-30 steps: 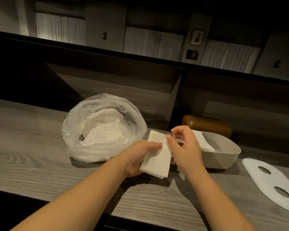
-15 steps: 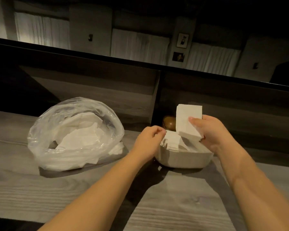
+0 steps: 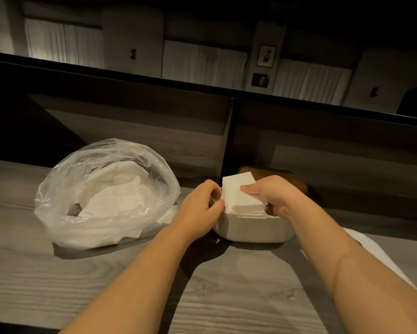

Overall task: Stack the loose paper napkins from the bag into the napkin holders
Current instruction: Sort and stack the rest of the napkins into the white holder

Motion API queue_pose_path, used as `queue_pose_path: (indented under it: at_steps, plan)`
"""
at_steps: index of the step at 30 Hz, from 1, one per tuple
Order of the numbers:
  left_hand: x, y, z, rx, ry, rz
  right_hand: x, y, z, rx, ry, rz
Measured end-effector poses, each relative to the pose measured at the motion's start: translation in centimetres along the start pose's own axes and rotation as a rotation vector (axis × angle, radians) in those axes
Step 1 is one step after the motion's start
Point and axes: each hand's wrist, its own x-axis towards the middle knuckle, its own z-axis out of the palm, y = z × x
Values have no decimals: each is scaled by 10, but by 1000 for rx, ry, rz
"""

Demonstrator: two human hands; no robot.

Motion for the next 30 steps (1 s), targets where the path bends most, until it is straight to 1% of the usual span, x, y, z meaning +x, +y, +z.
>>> queue_pose_path:
  at_steps: [2,3,4,7,9,11,13,17,19,20,21,22,23,24,25,26,28,30]
  plan:
    - [0,-1,-2,-14,1,-10,2,2,8,-124,24,-13]
    - [0,-1,-2,-20,4,-13,1,2,11,-136,24,-12]
    - [1,-2,-2,-29,10,-17,1,1,12,-85,10,-8]
    - [1,-2,1,-120,42,-44,-3,-4,5,331,-105,79]
    - [-1,-1,5,-200,37,-70,-2,-6,-2,471,-178,153]
    - [-6,2,10,-239,-16,-79,1,-7,0,508,-230,198]
    - [-10,6,12,-246,-49,-94,4,-8,12,499,-240,203]
    - [-10,6,11,-209,-56,-98,11,-9,24,460,-181,176]
    - [-10,3,9,-223,-32,-98,2,-13,20,347,-72,102]
    - [-9,3,9,-237,11,-89,-3,-14,19,235,36,22]
    - [-9,6,8,-258,70,-69,-11,-16,20,124,166,-114]
    - [-9,10,6,-287,137,-41,-19,-18,22,44,267,-299]
    - [-8,15,3,-316,203,-12,-28,-21,26,1,309,-467]
    - [-9,20,-1,-328,260,14,-36,-25,32,-34,292,-578]
    - [-9,24,-7,-311,301,33,-43,-29,41,-63,250,-647]
    - [-10,27,-15,-263,324,44,-47,-33,50,-79,198,-678]
    - [-12,27,-37,-68,346,45,-50,-42,70,-71,99,-690]
    - [-17,17,-64,221,325,7,-49,-51,89,-71,45,-696]
